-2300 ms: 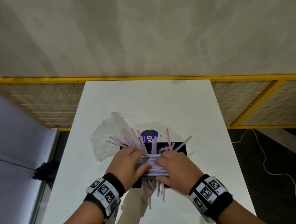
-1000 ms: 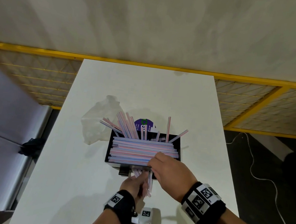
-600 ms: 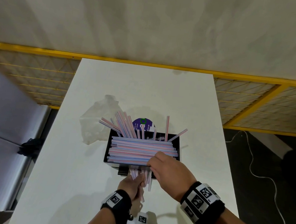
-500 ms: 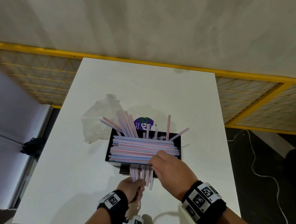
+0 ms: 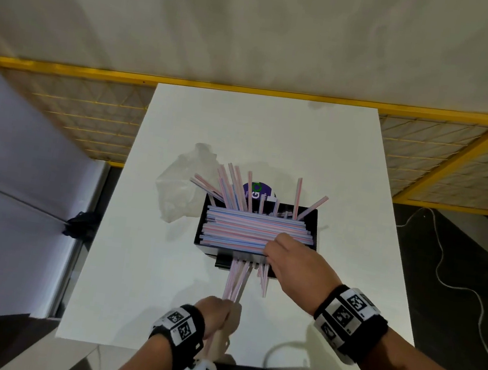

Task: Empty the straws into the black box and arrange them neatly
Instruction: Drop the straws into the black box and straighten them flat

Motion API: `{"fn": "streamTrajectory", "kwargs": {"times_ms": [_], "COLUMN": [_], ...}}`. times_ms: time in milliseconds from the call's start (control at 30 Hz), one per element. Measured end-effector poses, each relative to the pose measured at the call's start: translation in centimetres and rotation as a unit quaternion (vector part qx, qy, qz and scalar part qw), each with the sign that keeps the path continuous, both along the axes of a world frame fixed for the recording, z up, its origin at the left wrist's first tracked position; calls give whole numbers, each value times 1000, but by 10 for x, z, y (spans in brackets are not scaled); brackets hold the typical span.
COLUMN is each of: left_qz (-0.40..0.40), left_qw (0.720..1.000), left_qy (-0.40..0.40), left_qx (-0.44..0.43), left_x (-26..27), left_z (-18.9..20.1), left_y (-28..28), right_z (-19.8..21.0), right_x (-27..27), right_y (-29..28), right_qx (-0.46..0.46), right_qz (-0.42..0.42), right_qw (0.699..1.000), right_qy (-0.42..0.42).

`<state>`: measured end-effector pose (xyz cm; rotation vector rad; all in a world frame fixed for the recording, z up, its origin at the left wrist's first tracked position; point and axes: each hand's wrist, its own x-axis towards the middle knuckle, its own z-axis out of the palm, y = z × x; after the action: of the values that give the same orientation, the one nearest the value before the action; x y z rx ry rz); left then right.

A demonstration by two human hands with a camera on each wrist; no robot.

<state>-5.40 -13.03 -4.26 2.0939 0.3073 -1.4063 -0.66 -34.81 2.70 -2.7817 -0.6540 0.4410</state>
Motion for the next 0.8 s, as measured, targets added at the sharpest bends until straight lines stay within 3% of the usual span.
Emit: {"fn": "streamTrajectory", "kwargs": {"times_ms": [67, 300, 500, 700, 800], "left_qz": [-24, 1, -47, -16, -11], "left_qw": [1000, 999, 985, 949, 931], "left_qy": [0, -46, -153, -293, -323], "left_qx": [-4, 8, -62, -119, -172], "left_x": [-5, -23, -18, -6, 5], "left_z": [9, 41, 115, 205, 231], "left_y": [2, 36, 74, 85, 79], "right_z": [0, -3, 12, 44, 66], "right_x": [2, 3, -2, -7, -9], "right_y": [2, 1, 2, 3, 13], "right_qx": [2, 10, 70, 141, 257], "right_qz": [-5, -10, -15, -62, -54], "right_qw": [1000, 1000, 996, 988, 961], "right_qy": [-3, -9, -51, -4, 83]}}
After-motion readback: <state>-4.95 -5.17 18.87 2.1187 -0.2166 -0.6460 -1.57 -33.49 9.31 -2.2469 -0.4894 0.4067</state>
